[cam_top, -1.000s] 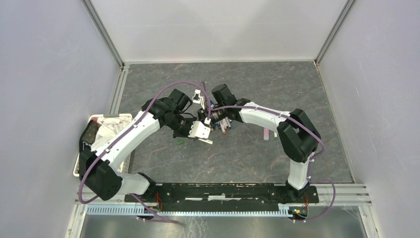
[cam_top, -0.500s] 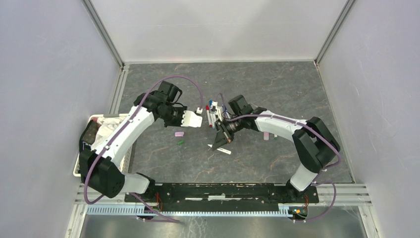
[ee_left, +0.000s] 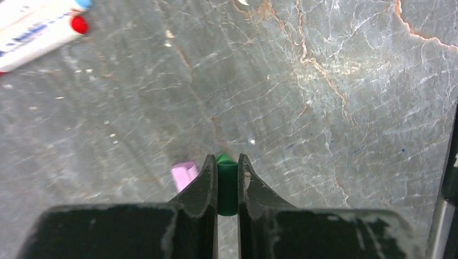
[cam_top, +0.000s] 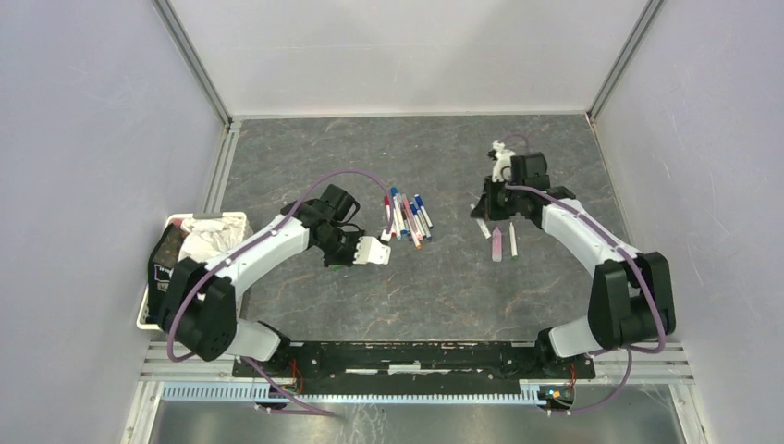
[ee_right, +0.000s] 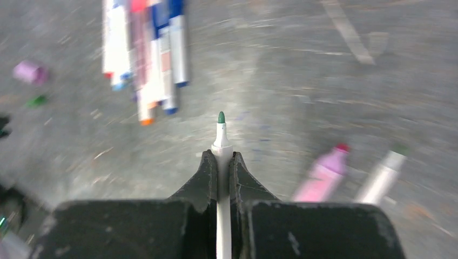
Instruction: Open the pen caps
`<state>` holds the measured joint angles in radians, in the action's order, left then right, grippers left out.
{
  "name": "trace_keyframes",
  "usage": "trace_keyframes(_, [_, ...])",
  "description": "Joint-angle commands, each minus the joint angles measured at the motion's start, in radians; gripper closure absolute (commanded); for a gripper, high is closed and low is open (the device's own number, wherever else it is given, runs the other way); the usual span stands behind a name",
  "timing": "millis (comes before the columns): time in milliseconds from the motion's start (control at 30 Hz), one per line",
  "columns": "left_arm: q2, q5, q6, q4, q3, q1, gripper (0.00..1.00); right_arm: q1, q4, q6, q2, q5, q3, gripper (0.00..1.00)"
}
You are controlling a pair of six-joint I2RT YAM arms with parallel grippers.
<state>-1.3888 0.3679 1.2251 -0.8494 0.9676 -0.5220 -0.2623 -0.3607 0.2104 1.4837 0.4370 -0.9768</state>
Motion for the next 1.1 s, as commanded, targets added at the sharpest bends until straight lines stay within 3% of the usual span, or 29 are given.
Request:
trace_keyframes(0, [-0.058,-0.017,-0.091,0.159,-0.048,-0.006,0.98,0.041,-0.011,0.030,-0.084,-0.381,0.028,1.00])
trace_keyframes(133, [-0.114,-0.037,-0.121,0.230,-0.057,-0.006,0.96,0.051,0.024,0.034,-0.079,-0.521,0.066,1.00])
trace_keyframes(267, [-0.164,-0.041,-0.141,0.260,-0.058,-0.007,0.87,0.063,0.054,0.041,-0.048,-0.628,0.102,1.00])
trace_keyframes(433, [-0.203,-0.052,-0.149,0.272,-0.067,-0.007,0.72,0.069,0.102,0.065,-0.009,-0.565,0.128,1.00])
trace_keyframes(600, [-0.204,-0.047,-0.169,0.253,-0.049,-0.007,0.48,0.067,0.127,0.065,0.025,-0.579,0.144,1.00])
trace_keyframes(667, [-0.195,-0.037,-0.190,0.228,-0.017,-0.007,0.32,0.067,0.130,0.063,0.045,-0.580,0.141,0.99])
trace_keyframes(733, [-0.179,-0.014,-0.219,0.196,0.029,-0.007,0.26,0.068,0.142,0.063,0.058,-0.577,0.145,0.96])
trace_keyframes(800, [-0.164,0.009,-0.242,0.152,0.080,-0.007,0.02,0.066,0.152,0.068,0.063,-0.575,0.147,0.95])
trace_keyframes(1067, [-0.116,0.041,-0.375,0.044,0.275,-0.004,0.00,-0.011,0.162,0.115,0.033,-0.586,0.109,0.99])
